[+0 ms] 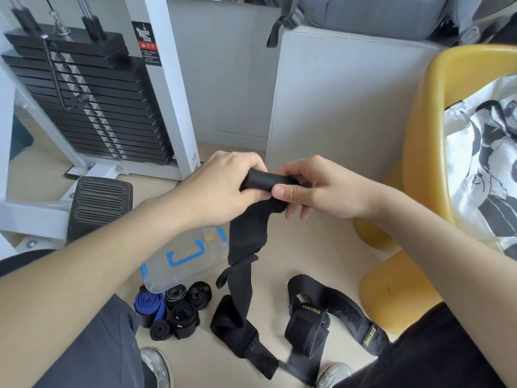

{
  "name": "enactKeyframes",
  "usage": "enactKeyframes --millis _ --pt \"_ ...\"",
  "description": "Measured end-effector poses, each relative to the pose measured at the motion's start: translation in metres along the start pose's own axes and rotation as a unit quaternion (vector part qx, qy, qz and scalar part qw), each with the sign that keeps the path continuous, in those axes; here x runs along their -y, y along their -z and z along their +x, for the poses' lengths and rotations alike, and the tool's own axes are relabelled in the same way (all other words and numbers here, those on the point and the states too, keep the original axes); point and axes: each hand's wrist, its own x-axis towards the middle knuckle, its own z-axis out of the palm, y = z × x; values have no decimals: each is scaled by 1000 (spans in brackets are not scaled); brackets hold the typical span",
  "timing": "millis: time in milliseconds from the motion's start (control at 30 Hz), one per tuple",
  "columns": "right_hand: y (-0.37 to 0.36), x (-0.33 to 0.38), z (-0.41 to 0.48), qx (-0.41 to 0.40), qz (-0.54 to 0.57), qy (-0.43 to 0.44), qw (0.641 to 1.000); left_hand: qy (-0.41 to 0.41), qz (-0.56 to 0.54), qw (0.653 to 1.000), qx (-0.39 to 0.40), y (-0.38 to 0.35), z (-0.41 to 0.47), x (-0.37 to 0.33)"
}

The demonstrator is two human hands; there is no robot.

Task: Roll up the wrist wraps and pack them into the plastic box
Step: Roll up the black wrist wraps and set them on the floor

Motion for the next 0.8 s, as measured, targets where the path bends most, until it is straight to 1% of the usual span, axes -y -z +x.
enactKeyframes --millis 100,200,233,333,433,633,800 --pt "-2 -1 0 -17 5 6 1000 32 -47 997 42 6 1 -1" --pt "-3 -3 0 -34 -40 21 998 51 -113 989 87 12 1 -3" --pt "-4 -2 -1 -45 -65 31 996 47 -116 989 85 12 1 -3" --pt "-7 1 -1 -74 -111 41 990 44 -114 992 44 11 1 -5" --pt "-9 5 0 -72 -134 28 988 40 -107 993 16 9 1 -4" --pt "-5 5 -2 -13 -78 10 997 -6 -57 998 -23 7 -4 -2" --pt "-5 5 -1 -2 -34 18 999 -21 -63 998 -11 5 -6 -1"
